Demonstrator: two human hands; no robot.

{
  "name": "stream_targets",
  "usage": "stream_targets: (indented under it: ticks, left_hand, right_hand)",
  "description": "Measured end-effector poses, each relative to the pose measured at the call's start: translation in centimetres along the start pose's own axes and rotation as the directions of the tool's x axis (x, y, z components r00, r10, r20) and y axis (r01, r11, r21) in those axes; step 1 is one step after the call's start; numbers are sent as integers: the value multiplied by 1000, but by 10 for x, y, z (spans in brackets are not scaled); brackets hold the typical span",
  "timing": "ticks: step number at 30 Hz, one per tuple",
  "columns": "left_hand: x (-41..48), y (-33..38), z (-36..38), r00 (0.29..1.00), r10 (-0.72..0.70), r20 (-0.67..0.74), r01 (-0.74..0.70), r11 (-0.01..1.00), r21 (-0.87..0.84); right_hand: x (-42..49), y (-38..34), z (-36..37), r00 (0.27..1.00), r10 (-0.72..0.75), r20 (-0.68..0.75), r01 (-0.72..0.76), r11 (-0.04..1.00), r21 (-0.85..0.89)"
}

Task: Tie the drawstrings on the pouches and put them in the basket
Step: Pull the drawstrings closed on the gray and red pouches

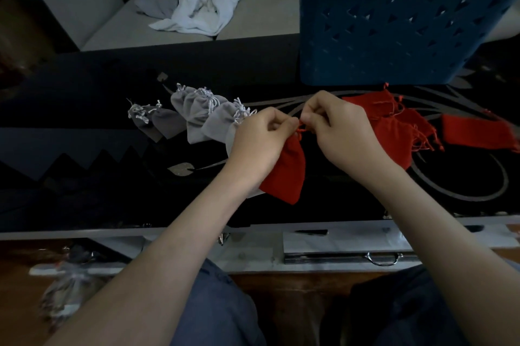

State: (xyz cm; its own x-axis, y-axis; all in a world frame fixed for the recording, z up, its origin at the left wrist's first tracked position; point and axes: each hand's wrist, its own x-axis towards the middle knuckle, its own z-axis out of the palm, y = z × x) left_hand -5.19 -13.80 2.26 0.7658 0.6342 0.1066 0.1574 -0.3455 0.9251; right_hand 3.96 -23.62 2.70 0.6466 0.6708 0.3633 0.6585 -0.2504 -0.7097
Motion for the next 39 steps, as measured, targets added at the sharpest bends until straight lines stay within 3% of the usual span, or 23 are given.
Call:
stream_targets:
  ticks: [3, 7, 12, 16, 20, 23, 26, 29, 32, 36, 39]
  left_hand:
    - [2, 3, 4, 999, 18, 30, -19, 999, 44]
    - [3, 7, 3, 997, 73, -11, -72, 996, 47]
    - [3, 4, 0, 994, 96, -59, -95, 995, 18]
    - [3, 1, -1, 992, 103, -76, -105, 994, -18]
    - [4, 1, 0, 991, 95, -93, -98, 995, -30]
    - [3, 1, -1, 989, 90, -118, -91, 996, -7]
    - [4, 1, -2, 991, 79, -109, -83, 996, -32]
    - [8, 1, -5, 1000, 6, -31, -15, 950, -311]
    - [10, 2, -7, 995, -28, 98, 81, 800, -594]
    - [12, 3, -12, 985, -15, 173, 136, 688, -713]
    - [11, 0, -20, 969, 57, 239, 131, 701, -701]
  right_hand:
    - [-1, -1, 1, 999, -29, -38, 29, 1000, -3]
    - [-2, -8, -1, 994, 60, -92, -42, 982, 185]
    - [-2, -7, 1, 969, 211, 127, -238, 934, 267]
    - [-2, -6, 3, 958, 238, 159, -279, 904, 325]
    - [-2, -7, 2, 974, 198, 107, -215, 958, 192]
    - [-6, -10, 6, 999, 39, 23, -37, 996, -82]
    - [-8, -9, 8, 996, -94, -11, 91, 987, -133]
    - [-5, -13, 1, 995, -104, -6, 103, 993, -56]
    - [-2, -16, -5, 998, -27, 53, 26, 999, 30]
    - [2, -19, -6, 971, 121, 207, -189, 917, 350]
    - [2, -23, -9, 939, 116, 325, -272, 827, 492]
